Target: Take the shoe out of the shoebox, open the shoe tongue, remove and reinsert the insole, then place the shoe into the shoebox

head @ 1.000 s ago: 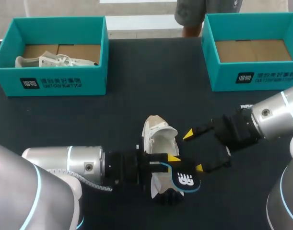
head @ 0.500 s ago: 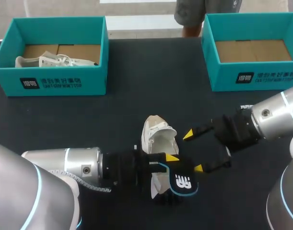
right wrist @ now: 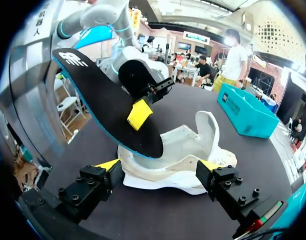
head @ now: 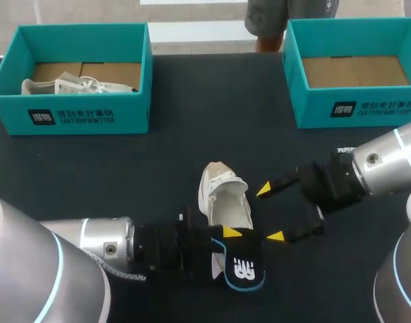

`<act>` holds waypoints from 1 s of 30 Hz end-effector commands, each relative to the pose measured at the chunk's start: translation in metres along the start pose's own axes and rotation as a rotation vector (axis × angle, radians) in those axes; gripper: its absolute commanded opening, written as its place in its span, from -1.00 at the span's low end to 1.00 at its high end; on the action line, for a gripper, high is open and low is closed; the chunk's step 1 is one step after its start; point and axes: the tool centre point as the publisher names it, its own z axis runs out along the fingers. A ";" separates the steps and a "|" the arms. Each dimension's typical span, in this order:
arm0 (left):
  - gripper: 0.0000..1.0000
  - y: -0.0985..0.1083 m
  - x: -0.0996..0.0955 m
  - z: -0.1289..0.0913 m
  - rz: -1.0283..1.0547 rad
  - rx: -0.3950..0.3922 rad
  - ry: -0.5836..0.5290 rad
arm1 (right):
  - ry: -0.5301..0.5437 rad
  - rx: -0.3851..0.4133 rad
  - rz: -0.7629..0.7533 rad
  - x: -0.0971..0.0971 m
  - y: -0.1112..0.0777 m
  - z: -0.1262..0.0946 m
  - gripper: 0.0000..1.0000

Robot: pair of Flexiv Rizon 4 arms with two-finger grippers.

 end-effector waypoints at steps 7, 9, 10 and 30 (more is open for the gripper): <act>-1.00 0.024 -0.011 0.006 0.009 0.021 0.034 | -0.001 0.006 0.001 0.000 0.001 0.001 1.00; -1.00 0.027 -0.013 0.007 0.004 0.023 0.034 | -0.001 0.006 0.001 0.000 0.001 0.001 1.00; -1.00 0.028 -0.014 0.007 0.005 0.026 0.034 | -0.001 0.006 0.001 0.000 0.001 0.001 1.00; -1.00 0.058 -0.013 0.006 0.014 -0.074 0.060 | -0.001 0.006 0.001 0.000 0.001 0.001 1.00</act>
